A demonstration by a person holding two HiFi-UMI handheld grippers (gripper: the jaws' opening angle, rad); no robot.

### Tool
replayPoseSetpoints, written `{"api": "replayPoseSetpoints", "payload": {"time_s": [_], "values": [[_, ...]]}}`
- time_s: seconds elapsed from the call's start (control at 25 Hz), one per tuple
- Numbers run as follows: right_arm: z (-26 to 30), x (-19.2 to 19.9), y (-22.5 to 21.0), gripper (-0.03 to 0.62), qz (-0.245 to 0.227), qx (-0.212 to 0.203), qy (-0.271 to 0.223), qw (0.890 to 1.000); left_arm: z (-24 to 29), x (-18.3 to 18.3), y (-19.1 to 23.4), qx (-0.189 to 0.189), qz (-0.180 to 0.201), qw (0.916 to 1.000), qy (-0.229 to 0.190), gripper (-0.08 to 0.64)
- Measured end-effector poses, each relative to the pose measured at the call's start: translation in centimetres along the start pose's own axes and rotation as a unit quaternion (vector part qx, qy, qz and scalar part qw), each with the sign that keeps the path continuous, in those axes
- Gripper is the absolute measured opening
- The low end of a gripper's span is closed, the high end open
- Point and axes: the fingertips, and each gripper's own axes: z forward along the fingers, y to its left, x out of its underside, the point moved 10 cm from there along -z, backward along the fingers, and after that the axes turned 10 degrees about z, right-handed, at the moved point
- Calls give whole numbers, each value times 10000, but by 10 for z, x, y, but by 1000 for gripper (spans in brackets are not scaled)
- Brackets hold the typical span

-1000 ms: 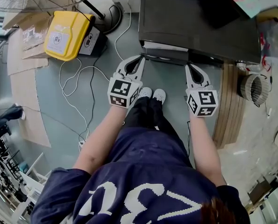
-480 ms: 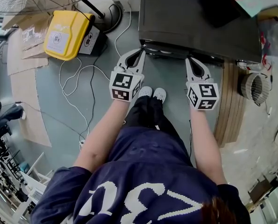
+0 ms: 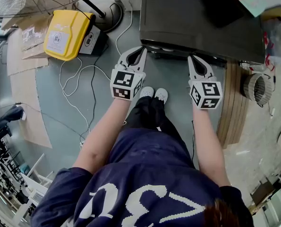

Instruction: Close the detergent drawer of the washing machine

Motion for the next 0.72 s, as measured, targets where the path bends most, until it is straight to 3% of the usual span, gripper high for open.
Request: {"api": "replayPoseSetpoints", "payload": {"time_s": [0.72], "values": [[2, 0, -2, 17, 53, -9, -57, 10000, 4, 0, -1, -91, -39, 10000, -11, 18]]}}
